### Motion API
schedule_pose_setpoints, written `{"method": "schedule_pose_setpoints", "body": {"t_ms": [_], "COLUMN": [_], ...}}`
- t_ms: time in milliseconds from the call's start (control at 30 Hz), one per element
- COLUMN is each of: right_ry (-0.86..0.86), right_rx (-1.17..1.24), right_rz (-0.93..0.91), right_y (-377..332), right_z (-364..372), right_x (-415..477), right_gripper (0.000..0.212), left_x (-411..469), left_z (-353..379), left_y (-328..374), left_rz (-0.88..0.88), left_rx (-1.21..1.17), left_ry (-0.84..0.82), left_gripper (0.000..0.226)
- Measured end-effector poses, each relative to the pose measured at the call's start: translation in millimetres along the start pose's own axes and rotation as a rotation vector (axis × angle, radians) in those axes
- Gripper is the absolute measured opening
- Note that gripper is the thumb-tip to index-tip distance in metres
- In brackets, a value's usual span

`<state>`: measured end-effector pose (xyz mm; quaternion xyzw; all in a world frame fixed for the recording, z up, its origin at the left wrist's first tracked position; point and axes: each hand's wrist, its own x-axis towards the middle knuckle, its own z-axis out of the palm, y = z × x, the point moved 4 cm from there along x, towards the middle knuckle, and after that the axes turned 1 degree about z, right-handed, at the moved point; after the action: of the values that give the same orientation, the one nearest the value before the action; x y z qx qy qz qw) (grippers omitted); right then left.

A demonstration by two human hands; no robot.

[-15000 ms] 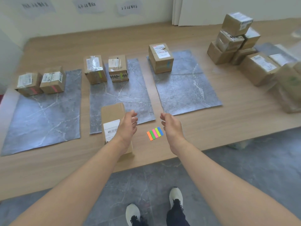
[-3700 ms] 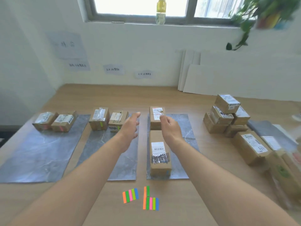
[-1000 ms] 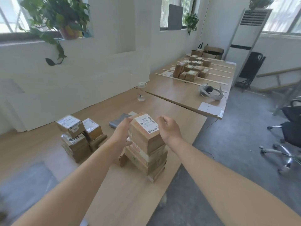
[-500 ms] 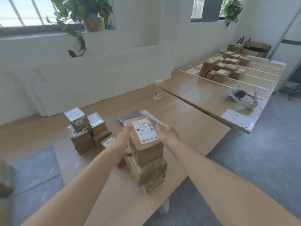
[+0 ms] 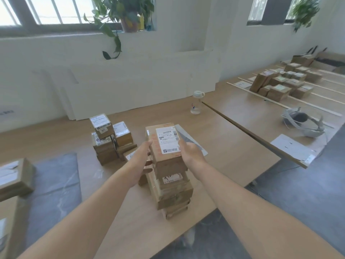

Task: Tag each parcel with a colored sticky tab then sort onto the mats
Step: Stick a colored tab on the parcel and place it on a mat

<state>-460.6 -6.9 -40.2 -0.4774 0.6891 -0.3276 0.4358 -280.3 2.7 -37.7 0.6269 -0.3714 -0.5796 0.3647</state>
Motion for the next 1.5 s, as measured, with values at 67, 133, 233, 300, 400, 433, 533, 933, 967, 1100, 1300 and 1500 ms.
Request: {"method": "schedule_pose_setpoints", "body": {"t_ms": [67,133,233,300,400,433,533,933,967,1100,1300,1500], "right_ry": [0.013,0.011,0.033,0.047,0.043,0.039,0.024,-0.062,-0.081,-0.157,-0.276,-0.346], "right_rx": [0.027,0.049,0.053,0.057,0.077,0.083,0.082,0.199,0.201,0.209,0.189,0.172], "right_rz": [-0.033,-0.067,-0.147,-0.19,-0.238,-0.254,-0.292,-0.37,-0.376,-0.379,-0.377,-0.384], "right_y": [-12.5,-26.5,-49.3,-63.6,-85.9,-92.4,-111.3,-131.1,-130.7,-129.1,-136.3,-151.7], "right_z": [-1.6,-4.2,-10.6,-15.4,-22.8,-25.2,-30.5,4.1,12.0,50.6,117.2,176.4], "right_x": [-6.8,-12.8,-20.3,-24.5,-35.1,-37.4,-46.5,-72.1,-74.2,-91.5,-118.7,-154.1], "right_gripper": [0.061,0.063,0.052,0.049,0.044,0.045,0.045,0.036,0.036,0.03,0.029,0.034], "left_x": [-4.9,-13.5,-23.0,-31.7,-43.8,-49.1,-62.9,-106.5,-110.0,-128.8,-158.6,-190.8], "left_z": [-2.7,-5.2,-12.8,-18.7,-25.3,-27.3,-32.8,-71.8,-78.4,-113.2,-173.1,-233.4], "left_y": [8.7,22.5,43.6,58.2,76.1,81.1,95.9,91.5,86.2,63.5,31.1,9.1], "left_rz": [0.026,0.067,0.133,0.175,0.212,0.217,0.27,0.374,0.379,0.383,0.347,0.336], "left_rx": [-0.015,-0.021,-0.02,-0.032,-0.055,-0.051,-0.049,-0.2,-0.205,-0.221,-0.258,-0.285], "left_ry": [0.004,0.008,0.037,0.06,0.084,0.095,0.109,0.186,0.201,0.278,0.393,0.463], "left_gripper": [0.045,0.046,0.046,0.045,0.048,0.05,0.05,0.041,0.04,0.038,0.038,0.037]}}
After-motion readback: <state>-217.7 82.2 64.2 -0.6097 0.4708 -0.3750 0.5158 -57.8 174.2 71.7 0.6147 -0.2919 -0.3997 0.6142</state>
